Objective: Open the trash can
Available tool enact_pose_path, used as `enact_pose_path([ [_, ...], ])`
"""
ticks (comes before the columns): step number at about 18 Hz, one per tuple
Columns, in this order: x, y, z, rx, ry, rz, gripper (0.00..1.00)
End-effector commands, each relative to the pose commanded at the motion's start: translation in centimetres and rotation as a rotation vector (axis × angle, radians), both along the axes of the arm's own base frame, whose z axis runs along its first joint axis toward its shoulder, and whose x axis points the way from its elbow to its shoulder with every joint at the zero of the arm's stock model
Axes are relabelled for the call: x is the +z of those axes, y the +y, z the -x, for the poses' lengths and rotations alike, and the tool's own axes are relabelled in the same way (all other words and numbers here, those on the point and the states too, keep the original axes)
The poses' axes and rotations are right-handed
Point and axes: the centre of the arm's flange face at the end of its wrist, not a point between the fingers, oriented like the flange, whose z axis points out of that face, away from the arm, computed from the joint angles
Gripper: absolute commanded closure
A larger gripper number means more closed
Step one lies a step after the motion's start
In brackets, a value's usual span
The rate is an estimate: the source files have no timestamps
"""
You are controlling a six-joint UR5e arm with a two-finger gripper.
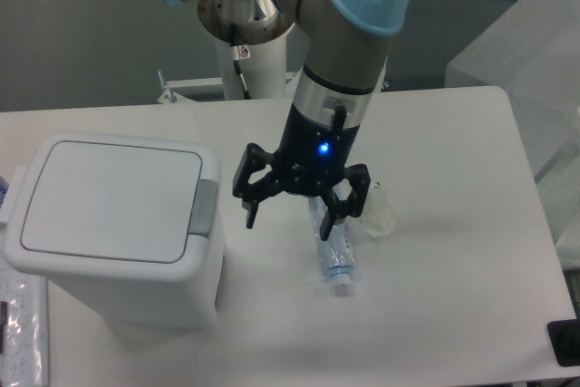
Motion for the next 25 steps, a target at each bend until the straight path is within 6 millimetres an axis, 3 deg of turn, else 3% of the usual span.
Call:
enact_pose_path([
  [4, -0.1, -0.1, -1.9, -0.02, -0.021, 0.024, 0.0],
  [7, -0.4, -0.1, -1.9, -0.021, -0.021, 0.03, 0.0],
  [12, -2.7, 0.2, -1.6, -0.028, -0.036, 0.056, 0.0],
  [17, -2.8, 0.2, -1.5, -0.028, -0.037, 0.057, 0.0],
  [21, -2.0, 0.2, -1.4, -0.027, -0.03, 0.048, 0.0],
  [25, 0.7, 0.0, -0.6, -0.012, 0.003, 0.01, 0.0],
])
